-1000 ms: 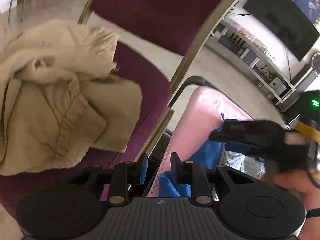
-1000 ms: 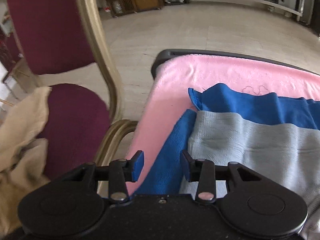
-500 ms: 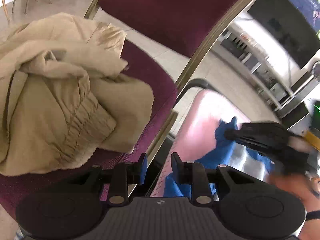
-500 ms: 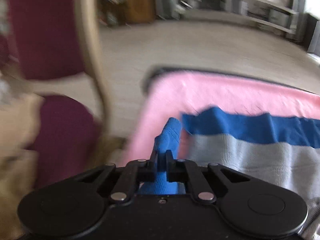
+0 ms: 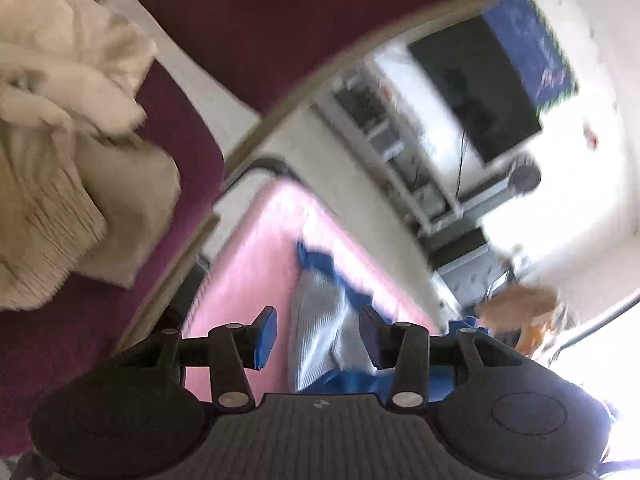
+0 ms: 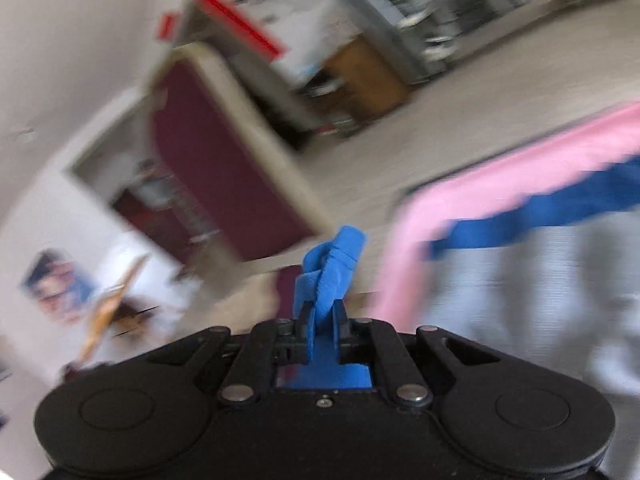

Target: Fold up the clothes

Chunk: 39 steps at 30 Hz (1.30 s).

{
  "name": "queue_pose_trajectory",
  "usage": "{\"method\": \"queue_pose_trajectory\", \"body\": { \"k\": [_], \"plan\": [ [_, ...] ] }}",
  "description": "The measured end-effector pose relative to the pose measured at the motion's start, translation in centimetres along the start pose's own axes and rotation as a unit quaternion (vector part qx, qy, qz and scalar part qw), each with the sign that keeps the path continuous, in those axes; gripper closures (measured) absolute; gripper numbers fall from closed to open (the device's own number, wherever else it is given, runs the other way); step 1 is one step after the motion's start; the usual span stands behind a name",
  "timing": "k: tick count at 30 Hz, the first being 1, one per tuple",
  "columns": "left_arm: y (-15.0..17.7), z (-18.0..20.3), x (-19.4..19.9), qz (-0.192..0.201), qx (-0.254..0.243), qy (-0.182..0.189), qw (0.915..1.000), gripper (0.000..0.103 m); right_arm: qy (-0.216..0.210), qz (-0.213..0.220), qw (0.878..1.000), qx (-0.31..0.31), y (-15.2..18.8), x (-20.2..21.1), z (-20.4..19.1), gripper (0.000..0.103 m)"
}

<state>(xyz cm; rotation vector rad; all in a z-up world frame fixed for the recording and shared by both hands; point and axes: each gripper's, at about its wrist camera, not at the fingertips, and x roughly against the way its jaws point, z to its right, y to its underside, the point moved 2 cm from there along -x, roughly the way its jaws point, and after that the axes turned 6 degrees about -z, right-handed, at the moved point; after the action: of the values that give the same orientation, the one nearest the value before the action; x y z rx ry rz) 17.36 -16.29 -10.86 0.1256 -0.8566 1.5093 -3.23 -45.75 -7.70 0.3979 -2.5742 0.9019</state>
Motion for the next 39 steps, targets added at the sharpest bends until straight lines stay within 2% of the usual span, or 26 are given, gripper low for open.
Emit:
{"method": "queue_pose_trajectory", "body": {
  "k": [5, 7, 9, 11, 14, 16, 17, 19, 23, 26, 31, 34, 35, 37, 38, 39],
  "plan": [
    [0.4, 1.1, -1.5, -0.026, -0.029, -0.011, 0.9992, 0.060, 0.100, 0.079, 0.990, -0.057, -1.1, 3.9, 5.2, 0.096],
    [0.5, 1.3, -2.0, -0.032, -0.033, -0.009, 0.9989, 0.061, 0.106, 0.099, 0.988, -0.056, -1.8, 5.1, 5.7, 0.096],
    [0.9, 1.5, -2.4, -0.041, -0.038, -0.012, 0.9983, 0.062, 0.150, 0.089, 0.983, -0.062, -2.2, 5.3, 6.2, 0.090],
    [1.4, 2.1, -3.1, -0.054, -0.051, -0.015, 0.9971, 0.062, 0.193, 0.079, 0.976, -0.067, -2.6, 5.5, 6.7, 0.058],
    [2.5, 3.4, -4.4, -0.076, -0.080, -0.020, 0.9937, 0.062, 0.255, 0.064, 0.962, -0.075, -3.0, 5.9, 7.5, 0.057],
    [3.3, 4.2, -5.5, -0.090, -0.102, -0.026, 0.9903, 0.063, 0.282, 0.063, 0.953, -0.089, -2.8, 5.8, 7.9, 0.057],
    [3.7, 4.6, -6.0, -0.098, -0.111, -0.028, 0.9886, 0.063, 0.292, 0.061, 0.951, -0.089, -2.8, 5.8, 7.9, 0.057],
    [4.3, 5.3, -6.8, -0.110, -0.118, -0.028, 0.9865, 0.063, 0.295, 0.033, 0.953, -0.062, -2.6, 4.6, 7.3, 0.057],
    [5.0, 6.3, -7.7, -0.116, -0.124, -0.023, 0.9853, 0.063, 0.301, -0.023, 0.953, -0.009, -2.4, 2.4, 6.1, 0.060],
    [5.1, 6.5, -8.3, -0.115, -0.122, -0.030, 0.9853, 0.063, 0.314, -0.060, 0.948, 0.008, -2.4, -0.7, 5.8, 0.060],
    [4.8, 5.9, -8.5, -0.117, -0.103, -0.041, 0.9870, 0.063, 0.347, -0.064, 0.935, -0.027, -2.9, -4.9, 7.8, 0.060],
    [4.6, 5.7, -8.7, -0.117, -0.098, -0.044, 0.9873, 0.063, 0.362, -0.066, 0.928, -0.063, -3.1, -6.2, 10.1, 0.060],
    [4.6, 5.8, -8.8, -0.117, -0.098, -0.044, 0.9872, 0.063, 0.357, -0.063, 0.929, -0.077, -3.1, -6.3, 10.7, 0.060],
    [4.6, 5.7, -9.0, -0.118, -0.098, -0.048, 0.9869, 0.063, 0.338, -0.054, 0.936, -0.089, -2.9, -6.4, 11.1, 0.079],
    [4.6, 5.6, -9.0, -0.118, -0.097, -0.050, 0.9869, 0.063, 0.316, -0.050, 0.944, -0.078, -2.9, -5.9, 10.2, 0.099],
    [4.6, 5.6, -9.1, -0.119, -0.096, -0.053, 0.9869, 0.063, 0.294, -0.047, 0.952, -0.067, -3.0, -5.3, 9.3, 0.101]
  ]
}}
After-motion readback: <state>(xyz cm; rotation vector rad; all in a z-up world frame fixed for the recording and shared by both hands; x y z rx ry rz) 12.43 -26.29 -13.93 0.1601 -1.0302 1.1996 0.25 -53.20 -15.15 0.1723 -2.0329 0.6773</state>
